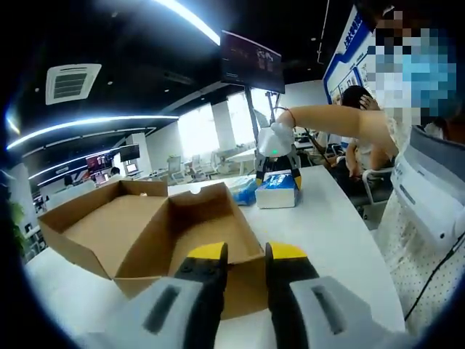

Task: Operate the shoe box by opening the lid, removing the specified soft item, and placing it in the target area until the item is outside and the box remains undamaged.

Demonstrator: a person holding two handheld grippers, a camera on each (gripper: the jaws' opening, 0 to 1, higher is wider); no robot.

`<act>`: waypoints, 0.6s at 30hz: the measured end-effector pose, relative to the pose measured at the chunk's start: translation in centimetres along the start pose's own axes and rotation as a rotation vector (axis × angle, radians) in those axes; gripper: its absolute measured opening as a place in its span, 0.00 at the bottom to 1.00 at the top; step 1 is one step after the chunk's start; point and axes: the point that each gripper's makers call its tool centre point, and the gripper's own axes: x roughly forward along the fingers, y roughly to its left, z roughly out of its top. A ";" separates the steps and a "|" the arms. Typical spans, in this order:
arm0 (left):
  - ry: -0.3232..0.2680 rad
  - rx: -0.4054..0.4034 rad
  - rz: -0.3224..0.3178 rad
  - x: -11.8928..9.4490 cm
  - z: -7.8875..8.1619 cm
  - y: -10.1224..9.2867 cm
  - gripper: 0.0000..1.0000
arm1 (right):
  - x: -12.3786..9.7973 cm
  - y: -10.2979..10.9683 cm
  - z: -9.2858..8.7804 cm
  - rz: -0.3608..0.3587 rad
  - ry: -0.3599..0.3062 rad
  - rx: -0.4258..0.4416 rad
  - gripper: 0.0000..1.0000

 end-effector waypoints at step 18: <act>0.003 0.008 0.003 0.0 0.0 0.1 0.21 | -3.5 -0.4 -0.5 -0.267 -0.232 0.198 0.64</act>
